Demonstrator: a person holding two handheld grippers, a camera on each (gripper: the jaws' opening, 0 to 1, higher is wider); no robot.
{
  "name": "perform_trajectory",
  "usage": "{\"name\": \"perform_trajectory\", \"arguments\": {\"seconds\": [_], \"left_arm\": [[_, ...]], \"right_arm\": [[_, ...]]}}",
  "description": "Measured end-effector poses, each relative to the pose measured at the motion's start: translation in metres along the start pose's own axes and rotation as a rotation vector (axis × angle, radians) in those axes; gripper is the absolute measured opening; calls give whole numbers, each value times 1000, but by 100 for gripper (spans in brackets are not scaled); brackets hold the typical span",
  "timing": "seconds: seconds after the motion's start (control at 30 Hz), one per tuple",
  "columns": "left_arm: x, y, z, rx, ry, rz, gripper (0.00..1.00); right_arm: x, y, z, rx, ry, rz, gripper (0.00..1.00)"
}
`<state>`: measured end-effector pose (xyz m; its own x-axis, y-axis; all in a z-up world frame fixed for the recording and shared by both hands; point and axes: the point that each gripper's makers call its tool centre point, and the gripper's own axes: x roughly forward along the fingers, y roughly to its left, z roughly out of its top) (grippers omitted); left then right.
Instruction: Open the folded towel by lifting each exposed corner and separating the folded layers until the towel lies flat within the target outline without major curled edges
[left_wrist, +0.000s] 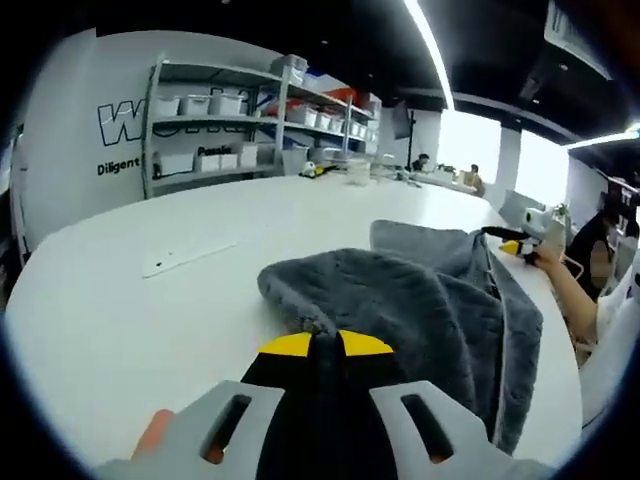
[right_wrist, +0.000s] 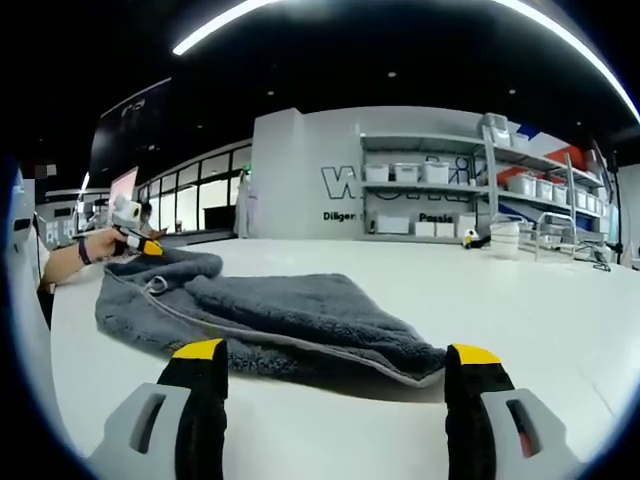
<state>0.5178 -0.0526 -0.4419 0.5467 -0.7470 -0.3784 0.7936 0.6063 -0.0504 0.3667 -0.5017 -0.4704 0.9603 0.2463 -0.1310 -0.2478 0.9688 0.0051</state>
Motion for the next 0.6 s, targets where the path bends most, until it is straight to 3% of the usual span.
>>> {"name": "perform_trajectory", "arguments": {"seconds": [0.27, 0.5, 0.6], "left_arm": [[2, -58, 15, 216, -3, -49, 8], [6, -111, 5, 445, 31, -101, 9], [5, -129, -3, 496, 50, -134, 9]], "right_arm": [[0, -1, -1, -1, 1, -2, 91], [0, 0, -1, 0, 1, -2, 91], [0, 0, -2, 1, 2, -3, 91]]}}
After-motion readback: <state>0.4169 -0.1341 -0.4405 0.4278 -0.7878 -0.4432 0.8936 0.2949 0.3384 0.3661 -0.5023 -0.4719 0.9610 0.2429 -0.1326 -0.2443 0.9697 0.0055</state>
